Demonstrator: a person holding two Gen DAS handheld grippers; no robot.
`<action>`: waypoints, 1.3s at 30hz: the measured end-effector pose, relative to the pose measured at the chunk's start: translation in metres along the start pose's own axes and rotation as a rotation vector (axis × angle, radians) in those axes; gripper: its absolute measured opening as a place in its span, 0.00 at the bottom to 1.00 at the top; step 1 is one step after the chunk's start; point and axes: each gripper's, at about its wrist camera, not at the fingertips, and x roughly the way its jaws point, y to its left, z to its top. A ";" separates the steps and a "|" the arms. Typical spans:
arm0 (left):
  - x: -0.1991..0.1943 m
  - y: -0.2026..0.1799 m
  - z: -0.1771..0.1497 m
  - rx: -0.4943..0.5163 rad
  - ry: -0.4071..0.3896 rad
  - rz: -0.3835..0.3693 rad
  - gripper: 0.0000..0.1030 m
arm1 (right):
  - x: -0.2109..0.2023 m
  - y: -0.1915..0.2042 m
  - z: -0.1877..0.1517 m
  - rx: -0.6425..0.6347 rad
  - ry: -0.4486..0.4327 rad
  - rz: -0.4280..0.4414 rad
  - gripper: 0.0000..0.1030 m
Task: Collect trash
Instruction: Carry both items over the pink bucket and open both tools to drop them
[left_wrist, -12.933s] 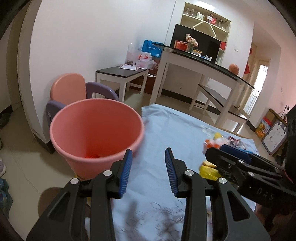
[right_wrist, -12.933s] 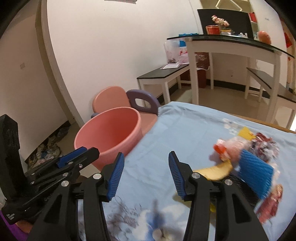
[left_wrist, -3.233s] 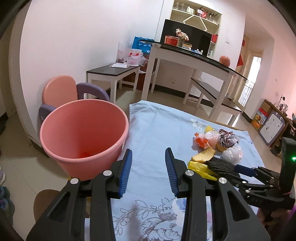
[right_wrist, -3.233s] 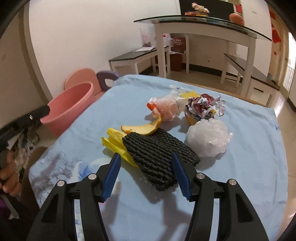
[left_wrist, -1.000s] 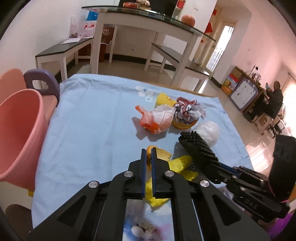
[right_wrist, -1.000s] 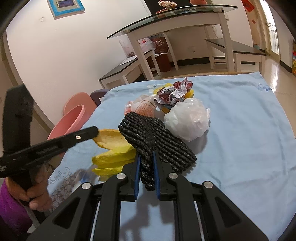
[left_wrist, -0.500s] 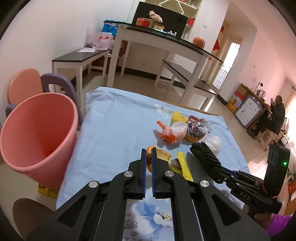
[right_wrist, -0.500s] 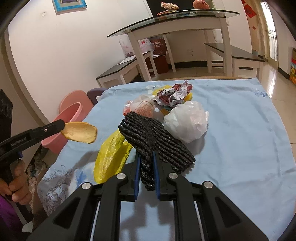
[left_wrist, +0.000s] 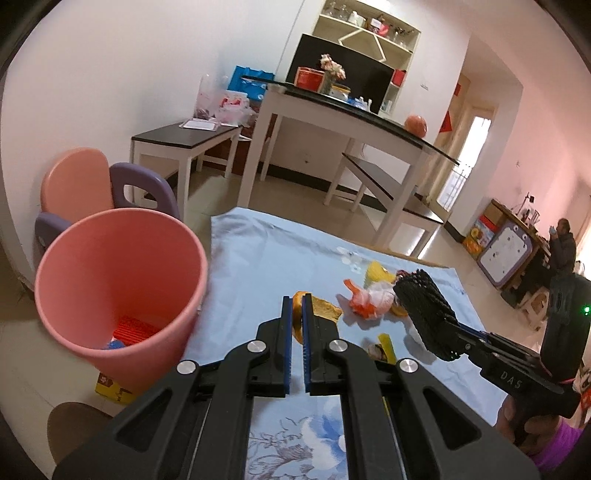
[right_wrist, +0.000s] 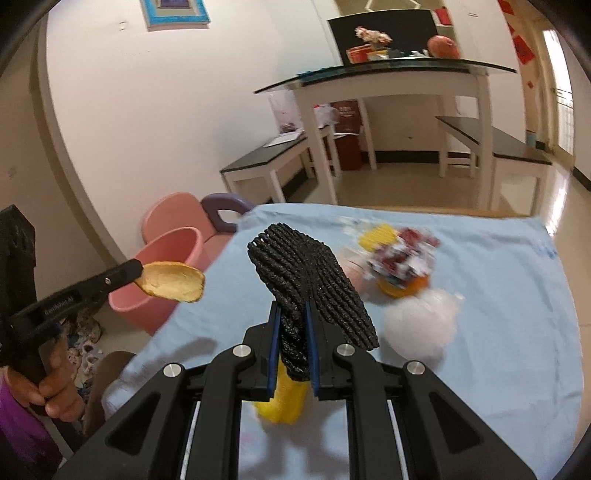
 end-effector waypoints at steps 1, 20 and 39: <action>-0.002 0.003 0.001 -0.004 -0.008 0.004 0.04 | 0.003 0.006 0.004 -0.009 0.000 0.009 0.12; -0.043 0.105 0.017 -0.149 -0.132 0.210 0.04 | 0.092 0.140 0.049 -0.207 0.094 0.225 0.12; -0.026 0.152 -0.005 -0.197 -0.089 0.332 0.04 | 0.174 0.192 0.039 -0.193 0.234 0.298 0.12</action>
